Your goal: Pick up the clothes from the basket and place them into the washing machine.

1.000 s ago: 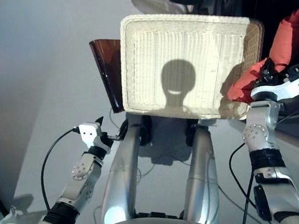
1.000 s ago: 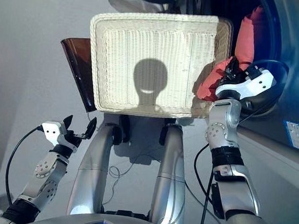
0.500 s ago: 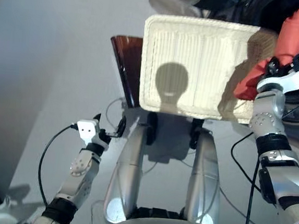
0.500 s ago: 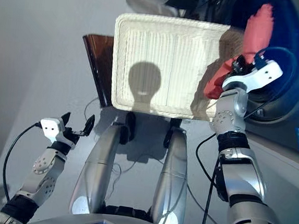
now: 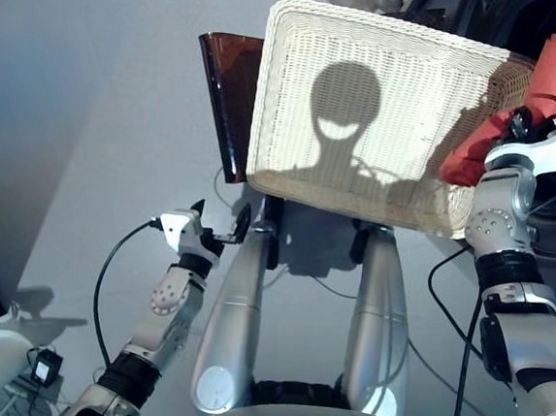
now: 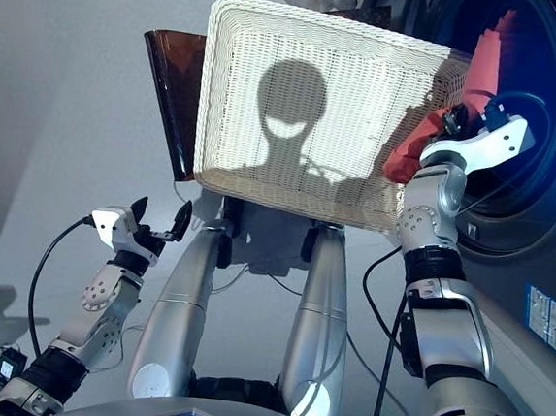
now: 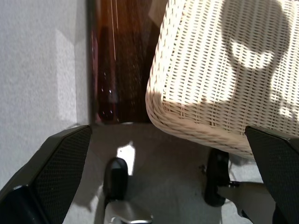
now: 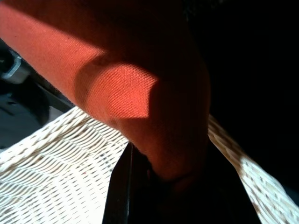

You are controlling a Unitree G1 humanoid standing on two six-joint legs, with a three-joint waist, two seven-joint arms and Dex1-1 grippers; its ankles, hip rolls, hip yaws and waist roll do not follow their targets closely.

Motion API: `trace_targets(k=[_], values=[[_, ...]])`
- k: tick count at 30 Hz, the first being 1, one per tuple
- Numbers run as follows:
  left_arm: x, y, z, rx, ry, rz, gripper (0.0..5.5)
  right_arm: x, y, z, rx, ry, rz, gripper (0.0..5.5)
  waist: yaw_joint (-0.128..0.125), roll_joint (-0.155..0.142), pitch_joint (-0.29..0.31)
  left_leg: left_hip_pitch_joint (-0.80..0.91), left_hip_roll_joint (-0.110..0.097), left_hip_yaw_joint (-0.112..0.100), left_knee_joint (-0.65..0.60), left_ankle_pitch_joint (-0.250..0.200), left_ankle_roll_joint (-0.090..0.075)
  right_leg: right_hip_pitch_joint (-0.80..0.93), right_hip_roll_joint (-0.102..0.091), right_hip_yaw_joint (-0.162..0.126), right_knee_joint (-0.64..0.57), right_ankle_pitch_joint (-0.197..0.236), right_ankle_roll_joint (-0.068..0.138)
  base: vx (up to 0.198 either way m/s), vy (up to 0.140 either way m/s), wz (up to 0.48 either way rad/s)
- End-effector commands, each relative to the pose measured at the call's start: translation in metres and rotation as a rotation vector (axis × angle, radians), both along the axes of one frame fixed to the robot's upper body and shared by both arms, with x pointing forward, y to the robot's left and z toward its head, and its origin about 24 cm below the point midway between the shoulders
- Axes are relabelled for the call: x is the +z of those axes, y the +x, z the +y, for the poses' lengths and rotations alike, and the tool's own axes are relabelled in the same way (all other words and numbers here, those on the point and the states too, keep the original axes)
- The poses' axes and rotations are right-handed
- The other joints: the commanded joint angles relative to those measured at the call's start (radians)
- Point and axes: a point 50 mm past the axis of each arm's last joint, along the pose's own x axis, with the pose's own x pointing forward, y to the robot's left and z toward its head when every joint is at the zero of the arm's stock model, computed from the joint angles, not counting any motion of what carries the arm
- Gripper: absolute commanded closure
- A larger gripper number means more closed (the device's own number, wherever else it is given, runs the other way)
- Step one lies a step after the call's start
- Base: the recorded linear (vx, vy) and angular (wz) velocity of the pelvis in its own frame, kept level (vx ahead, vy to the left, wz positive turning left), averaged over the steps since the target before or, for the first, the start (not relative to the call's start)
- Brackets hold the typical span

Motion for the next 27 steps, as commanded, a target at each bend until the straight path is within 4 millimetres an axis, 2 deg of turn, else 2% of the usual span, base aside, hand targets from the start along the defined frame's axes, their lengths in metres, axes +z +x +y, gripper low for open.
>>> trace_targets(k=[1,4,8,13,17,21,24,27], values=[[0.008,-0.014,0.005,0.016,-0.010,-0.043,0.00,0.064,-0.013,-0.020,-0.152,-0.158,-0.186,5.50,-0.009,0.012,-0.048,0.009,0.064,0.000,0.121,-0.068,-0.018,-0.022,0.010,0.054,-0.256,0.182,0.030,0.071,-0.012,0.029],[0.008,-0.012,0.005,0.028,-0.011,-0.037,0.00,0.080,-0.010,-0.018,-0.187,-0.194,-0.186,5.50,-0.012,0.006,-0.053,0.000,0.068,0.008,0.126,-0.075,-0.021,-0.049,0.020,0.065,-0.228,0.171,0.024,0.019,-0.004,0.001],[0.009,-0.009,0.006,0.056,-0.024,-0.039,0.00,0.091,0.002,-0.015,-0.190,-0.125,-0.173,5.50,-0.014,-0.015,-0.070,0.002,0.078,0.021,0.120,-0.092,-0.022,-0.069,0.041,0.076,-0.222,0.168,0.020,0.000,0.000,0.000],[0.010,-0.004,0.003,0.055,-0.047,-0.042,0.00,0.103,0.009,-0.020,-0.215,-0.101,-0.139,5.50,-0.025,-0.022,-0.077,0.003,0.084,0.029,0.120,-0.100,-0.025,-0.071,0.047,0.080,-0.222,0.165,0.020,0.005,0.004,-0.036],[0.009,-0.004,0.003,0.053,-0.045,-0.036,0.00,0.109,0.007,-0.038,-0.274,-0.139,-0.078,5.50,-0.031,-0.027,-0.080,0.018,0.085,0.038,0.108,-0.104,-0.024,-0.067,0.053,0.085,-0.221,0.161,0.020,0.000,0.000,0.000],[0.009,-0.002,0.004,0.052,-0.039,-0.036,0.00,0.126,-0.002,-0.061,-0.393,-0.218,-0.014,5.50,-0.032,-0.026,-0.079,0.032,0.085,0.041,0.088,-0.098,-0.026,-0.063,0.054,0.086,-0.228,0.163,0.021,0.000,0.000,0.000],[0.009,-0.003,0.004,0.052,-0.038,-0.037,0.00,0.132,-0.015,-0.087,-0.526,-0.335,0.116,5.50,-0.029,-0.024,-0.080,0.038,0.083,0.039,0.075,-0.090,-0.029,-0.059,0.052,0.084,-0.227,0.161,0.021,0.000,0.000,0.000],[0.010,-0.004,0.004,0.044,-0.036,-0.038,0.00,0.131,-0.027,-0.112,-0.659,-0.552,0.341,5.50,-0.021,-0.022,-0.082,0.041,0.079,0.038,0.063,-0.083,-0.030,-0.055,0.049,0.081,-0.229,0.161,0.020,0.000,0.000,0.000]])
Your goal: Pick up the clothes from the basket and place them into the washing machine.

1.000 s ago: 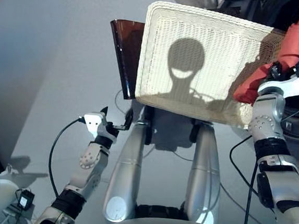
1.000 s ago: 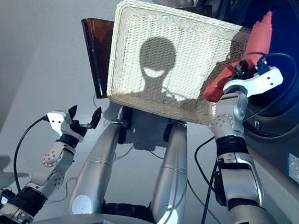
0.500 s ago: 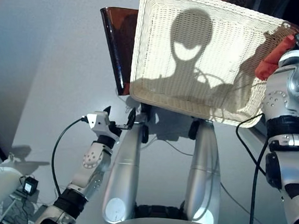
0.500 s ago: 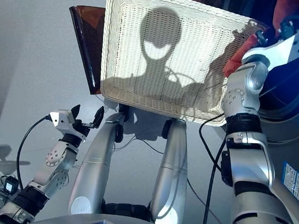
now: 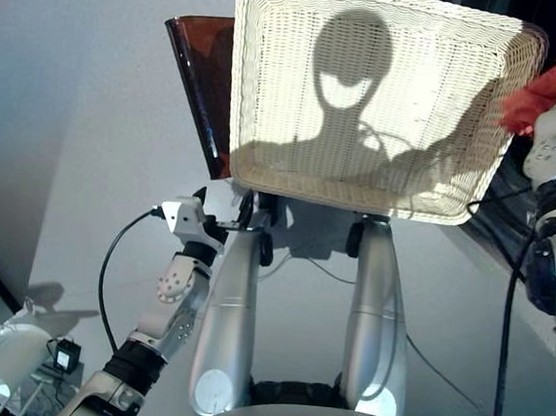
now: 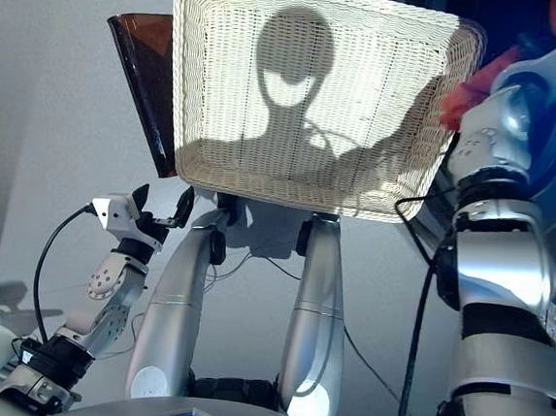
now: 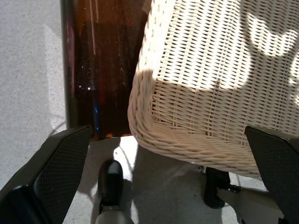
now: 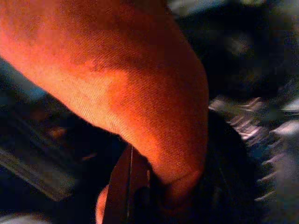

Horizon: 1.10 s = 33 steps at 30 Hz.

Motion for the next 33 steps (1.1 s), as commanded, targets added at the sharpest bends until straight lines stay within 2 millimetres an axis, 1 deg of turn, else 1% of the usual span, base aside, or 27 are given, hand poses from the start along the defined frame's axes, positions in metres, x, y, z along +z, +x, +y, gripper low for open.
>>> trace_targets(k=[1,2,3,5,8,10,14,17,21,23,25,29,32,33], values=[[-0.003,-0.019,0.006,-0.001,-0.009,0.001,0.00,0.041,-0.042,-0.057,-0.247,-0.302,0.175,5.50,0.004,-0.017,-0.081,0.067,0.055,-0.017,0.089,-0.095,-0.031,-0.009,0.019,0.042,-0.179,0.123,0.017,0.000,0.000,0.000],[-0.003,-0.020,0.005,-0.007,-0.012,-0.001,0.00,0.039,-0.046,-0.064,-0.286,-0.320,0.224,5.50,0.006,-0.015,-0.080,0.070,0.054,-0.017,0.085,-0.094,-0.031,-0.009,0.019,0.042,-0.178,0.122,0.016,0.000,0.000,0.000],[-0.003,-0.021,0.004,-0.014,-0.017,-0.003,0.00,0.030,-0.049,-0.069,-0.306,-0.391,0.337,5.50,0.008,-0.015,-0.081,0.072,0.053,-0.017,0.081,-0.091,-0.031,-0.006,0.017,0.041,-0.180,0.123,0.017,0.000,0.000,0.000],[-0.001,-0.022,0.003,-0.023,-0.021,-0.010,0.00,0.023,-0.057,-0.081,-0.362,-0.497,0.494,5.50,0.008,-0.015,-0.079,0.074,0.051,-0.017,0.079,-0.090,-0.029,-0.006,0.016,0.041,-0.178,0.125,0.016,0.000,0.000,0.000],[0.000,-0.024,0.004,-0.024,-0.018,-0.020,0.00,0.016,-0.069,-0.095,-0.424,-0.565,0.619,5.50,0.007,-0.013,-0.079,0.075,0.047,-0.017,0.081,-0.091,-0.028,-0.008,0.015,0.045,-0.175,0.125,0.014,0.000,0.000,0.000],[0.000,-0.025,0.005,-0.017,-0.014,-0.022,0.00,0.016,-0.078,-0.103,-0.465,-0.615,0.681,5.50,0.005,-0.013,-0.078,0.076,0.046,-0.014,0.080,-0.092,-0.027,-0.008,0.017,0.050,-0.176,0.125,0.015,0.000,0.000,0.000],[0.001,-0.028,0.010,-0.004,-0.009,-0.031,0.00,0.023,-0.089,-0.112,-0.523,-0.681,0.722,5.50,0.000,-0.012,-0.076,0.077,0.045,-0.008,0.085,-0.095,-0.026,-0.014,0.019,0.057,-0.173,0.128,0.016,0.000,0.000,0.000],[0.003,-0.028,0.012,-0.001,-0.007,-0.037,0.00,0.019,-0.094,-0.117,-0.532,-0.703,0.783,5.50,-0.004,-0.012,-0.076,0.081,0.046,-0.003,0.084,-0.097,-0.026,-0.012,0.021,0.060,-0.173,0.128,0.016,0.000,0.000,0.000],[0.004,-0.028,0.009,-0.011,-0.024,-0.041,0.00,0.019,-0.101,-0.123,-0.539,-0.643,0.782,5.50,-0.005,-0.010,-0.075,0.082,0.048,-0.001,0.087,-0.099,-0.026,-0.011,0.022,0.060,-0.173,0.128,0.017,0.000,0.000,0.000],[0.002,-0.029,0.006,-0.017,-0.028,-0.030,0.00,0.017,-0.108,-0.128,-0.537,-0.541,0.742,5.50,-0.003,-0.005,-0.073,0.081,0.047,-0.003,0.089,-0.099,-0.025,-0.013,0.021,0.059,-0.169,0.126,0.018,0.000,0.000,0.000],[0.001,-0.028,0.006,-0.016,-0.025,-0.027,0.00,0.024,-0.111,-0.130,-0.547,-0.458,0.666,5.50,-0.001,-0.001,-0.073,0.086,0.048,-0.004,0.082,-0.100,-0.025,-0.013,0.021,0.056,-0.167,0.125,0.019,0.000,0.000,0.000],[0.001,-0.024,0.005,-0.005,-0.009,-0.022,0.00,0.035,-0.114,-0.129,-0.494,-0.114,0.262,5.50,-0.003,0.005,-0.077,0.100,0.052,0.000,0.067,-0.104,-0.026,-0.012,0.023,0.057,-0.166,0.117,0.021,0.000,0.000,0.000],[0.001,-0.023,0.007,0.007,-0.001,-0.016,0.00,0.047,-0.114,-0.126,-0.462,-0.015,0.085,5.50,-0.003,0.008,-0.081,0.106,0.056,0.005,0.060,-0.108,-0.027,-0.011,0.024,0.059,-0.165,0.110,0.022,0.000,0.000,0.000],[0.001,-0.023,0.008,0.009,0.002,-0.015,0.00,0.047,-0.114,-0.126,-0.454,0.006,0.055,5.50,-0.003,0.008,-0.081,0.108,0.056,0.007,0.058,-0.108,-0.027,-0.011,0.025,0.059,-0.164,0.109,0.022,0.000,0.000,0.000]])
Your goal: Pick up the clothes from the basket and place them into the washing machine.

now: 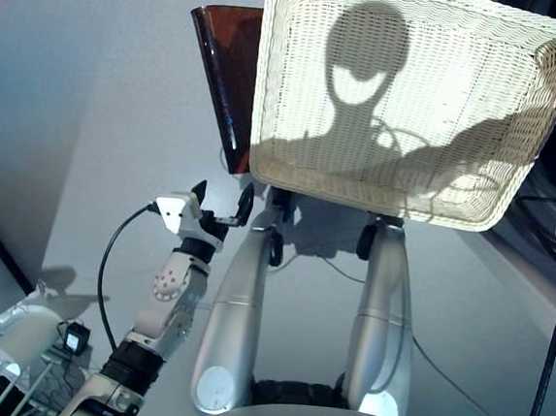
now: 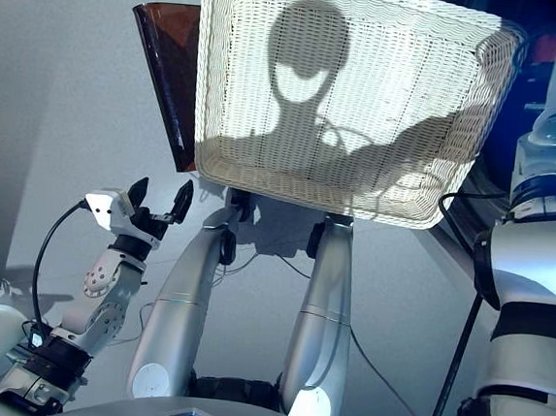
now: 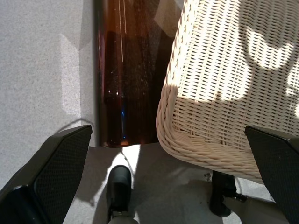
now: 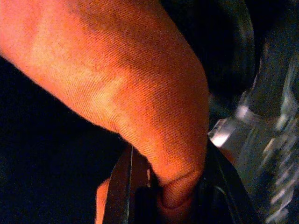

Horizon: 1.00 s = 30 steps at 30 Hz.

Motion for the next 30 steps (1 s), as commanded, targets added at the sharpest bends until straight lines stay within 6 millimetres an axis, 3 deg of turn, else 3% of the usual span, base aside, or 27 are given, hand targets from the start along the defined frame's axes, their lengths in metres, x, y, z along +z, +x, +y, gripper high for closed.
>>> trace_targets(k=[1,7,11,12,13,14,22,30], values=[[-0.010,-0.022,0.006,0.036,0.016,0.027,0.00,0.060,-0.095,-0.085,-0.334,-0.007,-0.281,5.50,-0.033,0.009,-0.081,0.112,0.097,-0.021,0.099,-0.135,-0.052,0.005,0.058,0.025,-0.128,0.083,-0.009,0.000,0.000,0.000],[-0.012,-0.021,0.003,0.027,0.014,0.037,0.00,0.060,-0.097,-0.087,-0.304,0.183,-0.534,5.50,-0.040,0.013,-0.083,0.119,0.100,-0.017,0.091,-0.139,-0.054,0.004,0.060,0.029,-0.129,0.078,-0.007,0.000,0.000,0.000],[-0.015,-0.022,0.001,0.012,0.020,0.047,0.00,0.053,-0.098,-0.089,-0.301,0.221,-0.546,5.50,-0.041,0.012,-0.087,0.121,0.100,-0.017,0.092,-0.140,-0.054,0.005,0.060,0.029,-0.124,0.077,-0.008,0.000,0.000,0.000],[-0.015,-0.022,0.001,0.011,0.016,0.047,0.00,0.053,-0.097,-0.089,-0.294,0.218,-0.542,3.93,-0.041,0.014,-0.088,0.121,0.100,-0.016,0.093,-0.140,-0.054,0.006,0.060,0.029,-0.125,0.077,-0.008,0.000,0.000,0.000],[-0.015,-0.022,0.001,0.010,0.014,0.047,0.00,0.052,-0.097,-0.089,-0.288,0.223,-0.541,1.06,-0.039,0.015,-0.087,0.120,0.100,-0.016,0.095,-0.140,-0.054,0.007,0.059,0.029,-0.124,0.077,-0.009,0.000,0.000,0.000],[-0.015,-0.022,0.001,0.010,0.013,0.046,0.00,0.051,-0.097,-0.089,-0.294,0.220,-0.534,0.00,-0.038,0.016,-0.088,0.122,0.100,-0.017,0.095,-0.139,-0.055,0.008,0.058,0.029,-0.125,0.078,-0.009,0.000,0.000,0.000],[-0.014,-0.024,0.001,0.001,-0.001,0.044,0.00,0.053,-0.094,-0.086,-0.284,0.197,-0.505,0.00,-0.026,0.019,-0.091,0.123,0.100,-0.016,0.096,-0.138,-0.054,0.015,0.055,0.025,-0.131,0.082,-0.008,0.000,0.000,0.000],[-0.013,-0.020,0.003,0.022,-0.009,0.043,0.00,0.069,-0.073,-0.065,-0.191,0.124,-0.531,0.00,-0.027,0.011,-0.092,0.131,0.099,-0.010,0.092,-0.137,-0.056,0.023,0.055,0.025,-0.138,0.087,-0.006,0.000,0.000,0.000]])
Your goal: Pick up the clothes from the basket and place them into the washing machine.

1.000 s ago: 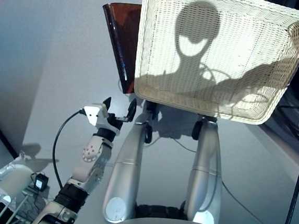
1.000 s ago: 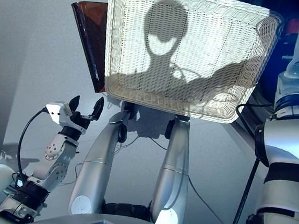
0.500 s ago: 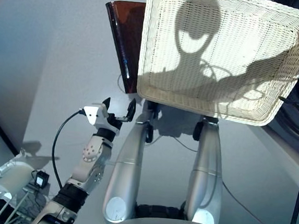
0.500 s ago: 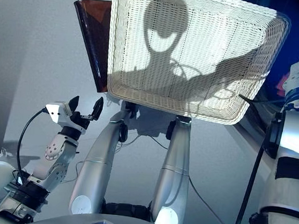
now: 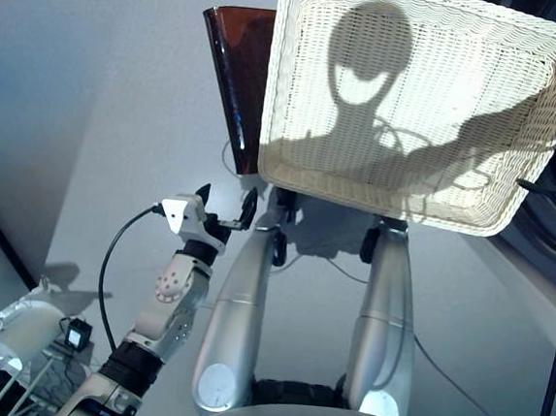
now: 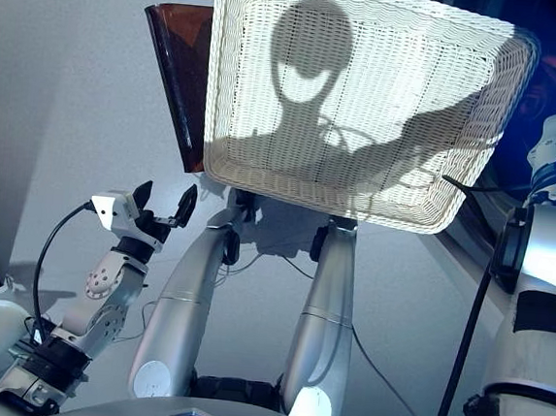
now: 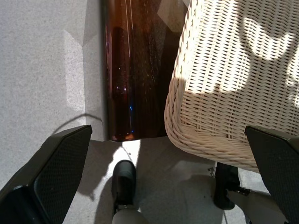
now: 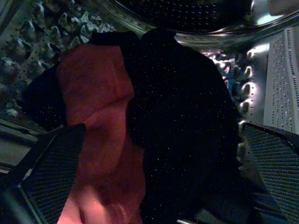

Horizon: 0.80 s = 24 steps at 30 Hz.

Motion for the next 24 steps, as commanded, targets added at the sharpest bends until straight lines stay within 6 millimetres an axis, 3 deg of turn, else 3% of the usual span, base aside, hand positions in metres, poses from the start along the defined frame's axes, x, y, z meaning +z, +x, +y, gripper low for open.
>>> trace_targets(k=[1,9,12,14,20,24], values=[[-0.010,-0.018,0.008,0.049,-0.027,0.026,0.00,0.059,-0.061,-0.052,-0.235,-0.274,-0.076,0.00,-0.052,0.010,-0.092,0.119,0.101,-0.031,0.092,-0.133,-0.070,0.008,0.055,0.002,-0.121,0.078,-0.020,0.000,0.000,0.000],[-0.010,-0.015,0.012,0.085,-0.035,0.025,0.00,0.075,-0.031,-0.014,-0.123,-0.406,-0.119,0.00,-0.060,-0.001,-0.096,0.137,0.097,-0.027,0.077,-0.128,-0.070,0.028,0.056,0.003,-0.133,0.083,-0.018,0.000,0.000,0.000],[-0.009,-0.014,0.015,0.108,-0.041,0.018,0.00,0.075,-0.016,0.010,-0.045,-0.484,-0.172,0.00,-0.072,-0.011,-0.094,0.145,0.097,-0.026,0.071,-0.126,-0.070,0.038,0.058,0.003,-0.136,0.082,-0.018,0.000,0.000,0.000],[-0.008,-0.013,0.019,0.134,-0.049,0.014,0.00,0.074,-0.008,0.038,0.032,-0.569,-0.247,0.00,-0.089,-0.020,-0.090,0.154,0.096,-0.025,0.067,-0.125,-0.070,0.048,0.060,0.005,-0.146,0.085,-0.018,0.000,0.000,0.000],[-0.016,-0.018,0.028,0.203,-0.030,0.049,0.00,0.033,-0.012,0.111,0.173,-0.715,-0.390,0.00,-0.117,-0.044,-0.084,0.161,0.092,-0.027,0.070,-0.126,-0.063,0.066,0.060,0.003,-0.154,0.086,-0.014,0.000,0.000,0.000],[-0.022,-0.023,0.030,0.205,-0.007,0.077,0.00,-0.003,-0.013,0.138,0.264,-0.671,-0.398,0.00,-0.113,-0.052,-0.086,0.162,0.091,-0.029,0.068,-0.124,-0.060,0.079,0.057,-0.002,-0.165,0.092,-0.011,0.000,0.000,0.000]])
